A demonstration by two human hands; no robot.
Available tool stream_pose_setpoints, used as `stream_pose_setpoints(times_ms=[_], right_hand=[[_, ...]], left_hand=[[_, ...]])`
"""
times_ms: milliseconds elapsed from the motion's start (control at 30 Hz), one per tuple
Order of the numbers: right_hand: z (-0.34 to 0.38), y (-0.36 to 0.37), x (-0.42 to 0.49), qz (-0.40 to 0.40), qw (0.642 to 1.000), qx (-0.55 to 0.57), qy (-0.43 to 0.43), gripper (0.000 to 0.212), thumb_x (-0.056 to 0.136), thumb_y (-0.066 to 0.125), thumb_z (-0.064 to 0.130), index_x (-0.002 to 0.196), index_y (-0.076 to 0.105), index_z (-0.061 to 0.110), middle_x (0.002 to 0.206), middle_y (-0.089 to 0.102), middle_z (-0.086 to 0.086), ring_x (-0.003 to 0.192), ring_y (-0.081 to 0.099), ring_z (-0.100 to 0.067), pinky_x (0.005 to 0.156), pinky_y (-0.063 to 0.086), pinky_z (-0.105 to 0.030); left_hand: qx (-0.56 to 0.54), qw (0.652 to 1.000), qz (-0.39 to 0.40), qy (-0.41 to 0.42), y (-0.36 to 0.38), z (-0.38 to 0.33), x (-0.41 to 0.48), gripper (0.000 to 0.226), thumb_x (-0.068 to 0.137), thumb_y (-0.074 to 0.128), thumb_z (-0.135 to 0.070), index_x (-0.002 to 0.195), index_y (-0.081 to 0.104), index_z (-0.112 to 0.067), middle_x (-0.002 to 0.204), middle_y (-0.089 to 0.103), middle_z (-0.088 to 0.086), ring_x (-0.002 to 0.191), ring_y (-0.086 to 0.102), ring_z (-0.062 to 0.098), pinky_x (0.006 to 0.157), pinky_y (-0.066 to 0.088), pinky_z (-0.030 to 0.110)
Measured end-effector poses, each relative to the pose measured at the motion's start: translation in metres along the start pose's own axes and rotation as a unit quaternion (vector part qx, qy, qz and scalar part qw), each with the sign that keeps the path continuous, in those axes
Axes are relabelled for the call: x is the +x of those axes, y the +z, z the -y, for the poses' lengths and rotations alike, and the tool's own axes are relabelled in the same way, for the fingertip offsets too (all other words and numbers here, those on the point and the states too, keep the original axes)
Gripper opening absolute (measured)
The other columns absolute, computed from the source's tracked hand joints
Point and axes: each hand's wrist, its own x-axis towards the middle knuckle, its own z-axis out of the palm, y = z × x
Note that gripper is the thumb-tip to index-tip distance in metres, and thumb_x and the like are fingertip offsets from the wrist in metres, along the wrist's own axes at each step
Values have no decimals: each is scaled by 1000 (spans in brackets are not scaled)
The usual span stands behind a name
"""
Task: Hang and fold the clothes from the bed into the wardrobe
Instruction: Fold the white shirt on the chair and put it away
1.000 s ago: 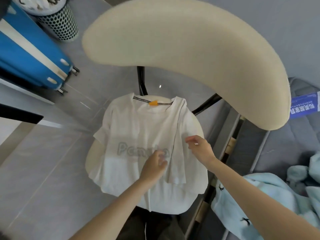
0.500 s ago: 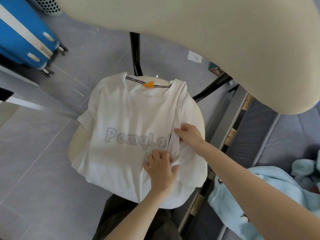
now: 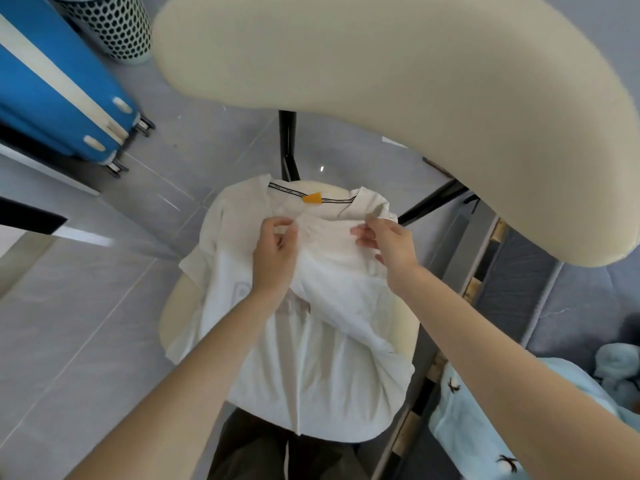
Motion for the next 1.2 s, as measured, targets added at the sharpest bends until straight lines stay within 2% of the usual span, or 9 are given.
stream_pose_setpoints(times_ms=[100, 267, 433, 533, 633, 800, 933, 1033, 1200], right_hand=[[-5, 14, 8, 11, 990, -129, -52, 19, 96, 52, 32, 110, 64, 28, 102, 66, 8, 94, 58, -11, 69, 42, -20], [-48, 3, 4, 69, 825, -504, -247, 51, 96, 50, 18, 145, 39, 28, 155, 28, 0, 143, 20, -22, 116, 24, -42], [-69, -20, 3, -79, 879, -404, -240, 52, 90, 46, 2, 140, 38, 17, 146, 36, -3, 128, 30, -27, 104, 33, -37], [-75, -28, 11, -134, 910, -370, -129, 48, 94, 56, 25, 137, 38, 15, 138, 40, -7, 126, 32, -26, 96, 40, -42], [-73, -31, 25, -102, 922, -372, -33, 43, 90, 58, 42, 127, 50, 20, 129, 40, -3, 125, 34, -24, 98, 43, -44], [-64, -33, 42, -67, 934, -351, -10, 26, 90, 58, 32, 111, 53, 18, 116, 46, -2, 83, 52, -19, 71, 45, -34], [-60, -44, 45, -85, 918, -384, -56, 17, 94, 58, 24, 109, 55, 16, 98, 56, 1, 84, 56, -21, 66, 45, -31], [-66, -49, 37, -126, 954, -256, -89, 10, 97, 54, 19, 106, 55, 15, 99, 57, 2, 87, 62, -25, 71, 52, -34], [-108, -70, -3, -52, 958, -274, -72, 11, 95, 49, 25, 98, 47, 15, 93, 56, 1, 80, 55, -20, 64, 44, -33]], left_hand=[[-9, 996, 14, -87, -13, 10, 25, 48, 91, 62, -40, 131, 42, -22, 96, 57, -11, 87, 56, 1, 72, 41, 16], [106, 981, 81, -141, -14, 54, -5, 51, 73, 81, -38, 108, 47, -23, 88, 57, -7, 91, 60, 17, 76, 47, 28], [126, 979, 99, -128, 6, 69, -26, 32, 80, 75, -34, 89, 51, -15, 77, 56, -5, 77, 57, 16, 66, 45, 25], [208, 968, 94, -103, 13, 67, -27, 33, 84, 70, -37, 74, 59, -7, 86, 62, 15, 90, 58, 30, 80, 49, 39], [187, 978, 78, -40, 12, 62, -32, 49, 86, 68, -26, 50, 38, -13, 60, 46, 9, 66, 48, 25, 59, 37, 32], [75, 992, 79, -65, 2, 66, -43, 30, 93, 59, -19, 70, 44, -7, 61, 38, -1, 50, 38, 2, 48, 30, 12], [52, 995, 40, -77, -8, 75, -45, 27, 96, 54, -20, 78, 43, -3, 70, 39, 5, 64, 42, 14, 62, 38, 29], [53, 993, 34, -104, -10, 85, -51, 22, 95, 56, -28, 84, 45, -12, 76, 48, 2, 70, 51, 18, 70, 49, 41], [84, 982, 102, -137, -6, 93, -65, 28, 86, 68, -37, 105, 59, -18, 92, 69, -4, 81, 65, 5, 60, 44, 17]])
